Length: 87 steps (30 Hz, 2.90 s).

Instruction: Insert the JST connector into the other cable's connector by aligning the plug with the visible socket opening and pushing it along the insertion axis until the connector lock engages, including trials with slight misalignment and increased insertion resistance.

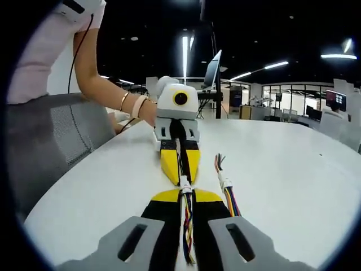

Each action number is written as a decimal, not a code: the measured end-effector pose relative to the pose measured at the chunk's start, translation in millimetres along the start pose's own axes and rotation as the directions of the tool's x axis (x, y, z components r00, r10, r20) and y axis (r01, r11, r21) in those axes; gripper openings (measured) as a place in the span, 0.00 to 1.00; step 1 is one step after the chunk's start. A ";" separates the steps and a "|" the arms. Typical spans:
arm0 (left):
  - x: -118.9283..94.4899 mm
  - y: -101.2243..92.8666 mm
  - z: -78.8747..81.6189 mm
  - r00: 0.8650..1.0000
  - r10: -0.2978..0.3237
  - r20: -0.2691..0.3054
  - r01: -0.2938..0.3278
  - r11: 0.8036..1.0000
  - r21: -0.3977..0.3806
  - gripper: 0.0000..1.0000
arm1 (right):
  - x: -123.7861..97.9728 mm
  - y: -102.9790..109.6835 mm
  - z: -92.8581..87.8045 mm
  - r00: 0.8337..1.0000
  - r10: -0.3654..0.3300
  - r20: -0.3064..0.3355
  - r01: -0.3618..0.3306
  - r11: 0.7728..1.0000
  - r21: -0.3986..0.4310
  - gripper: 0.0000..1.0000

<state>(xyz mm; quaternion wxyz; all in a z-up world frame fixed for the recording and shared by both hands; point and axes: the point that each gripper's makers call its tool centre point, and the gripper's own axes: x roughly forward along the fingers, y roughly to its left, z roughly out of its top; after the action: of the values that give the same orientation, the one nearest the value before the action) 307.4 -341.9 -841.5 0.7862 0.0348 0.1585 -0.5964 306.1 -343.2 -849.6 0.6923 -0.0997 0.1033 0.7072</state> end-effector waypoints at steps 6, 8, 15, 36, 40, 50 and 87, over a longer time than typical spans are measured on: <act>0.5 -1.0 0.4 1.000 0.012 -0.006 -0.012 1.000 -0.015 0.00 | 1.0 4.4 3.5 1.000 -0.003 -0.002 0.003 1.000 0.002 0.04; 0.2 -1.0 0.1 1.000 0.014 -0.007 -0.014 1.000 -0.019 0.00 | 1.4 5.6 4.6 1.000 -0.007 -0.003 0.007 1.000 0.004 0.04; 0.0 -2.2 -0.7 0.999 0.040 -0.019 -0.040 0.999 -0.026 0.01 | 1.5 7.9 6.0 1.000 -0.019 -0.004 0.019 1.000 0.007 0.04; -20.0 -4.9 11.0 0.992 0.119 0.032 -0.111 0.976 -0.187 0.16 | -21.8 6.7 16.4 0.992 -0.118 0.033 0.114 0.988 0.108 0.08; -27.3 -6.5 20.6 0.990 0.137 0.043 -0.125 0.970 -0.206 0.16 | -30.3 9.5 24.7 0.988 -0.145 0.047 0.137 0.982 0.130 0.09; -37.1 -25.6 39.5 0.984 0.169 0.051 -0.156 0.969 -0.193 0.40 | -33.2 22.3 38.0 0.988 -0.155 0.013 0.150 0.973 0.178 0.21; -90.2 -60.2 22.4 0.879 0.401 -0.258 -0.468 0.831 -0.300 0.78 | -71.8 60.0 11.9 0.831 -0.391 -0.396 0.507 0.825 0.250 0.72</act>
<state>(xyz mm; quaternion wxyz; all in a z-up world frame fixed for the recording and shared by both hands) 233.4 -281.0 -785.9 0.8764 -0.0167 0.3227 -0.3570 247.6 -409.9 -817.3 0.8203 -0.1148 0.3123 0.4652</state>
